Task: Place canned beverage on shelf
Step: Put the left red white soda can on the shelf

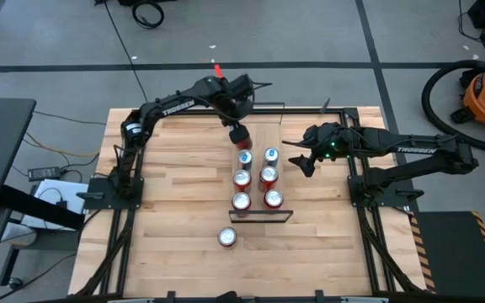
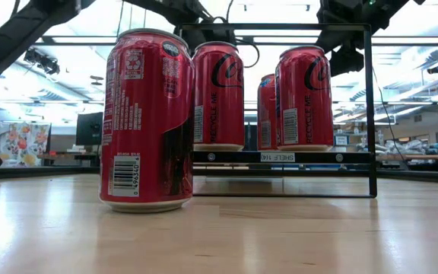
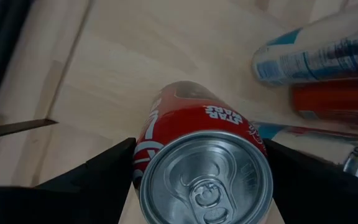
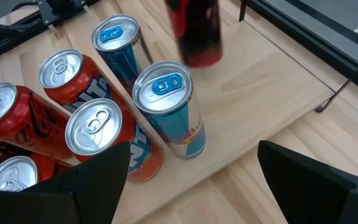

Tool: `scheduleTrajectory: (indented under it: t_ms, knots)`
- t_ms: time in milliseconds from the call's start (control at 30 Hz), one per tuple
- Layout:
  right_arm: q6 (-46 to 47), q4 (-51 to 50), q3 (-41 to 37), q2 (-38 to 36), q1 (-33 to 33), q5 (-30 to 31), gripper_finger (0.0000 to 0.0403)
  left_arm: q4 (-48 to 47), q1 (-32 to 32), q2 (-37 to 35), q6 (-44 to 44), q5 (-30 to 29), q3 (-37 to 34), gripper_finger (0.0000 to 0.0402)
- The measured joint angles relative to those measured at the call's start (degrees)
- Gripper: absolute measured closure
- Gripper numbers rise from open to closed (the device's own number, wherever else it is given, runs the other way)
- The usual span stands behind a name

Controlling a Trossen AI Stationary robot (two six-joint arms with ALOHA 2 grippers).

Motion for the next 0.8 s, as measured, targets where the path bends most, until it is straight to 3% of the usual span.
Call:
scheduleTrajectory:
  t_ms: [400, 800]
  knots:
    - [-0.2, 0.0, 0.0, 0.0, 0.0, 1.1, 0.0039, 2.4, -1.3, 0.2, 2.6, -4.0, -0.4, 0.0072]
    - [-0.2, 0.1, 0.0, 0.0, 0.0, 1.1, 0.0039, 1.9, -2.4, 0.2, 3.2, -1.7, -1.2, 0.0072]
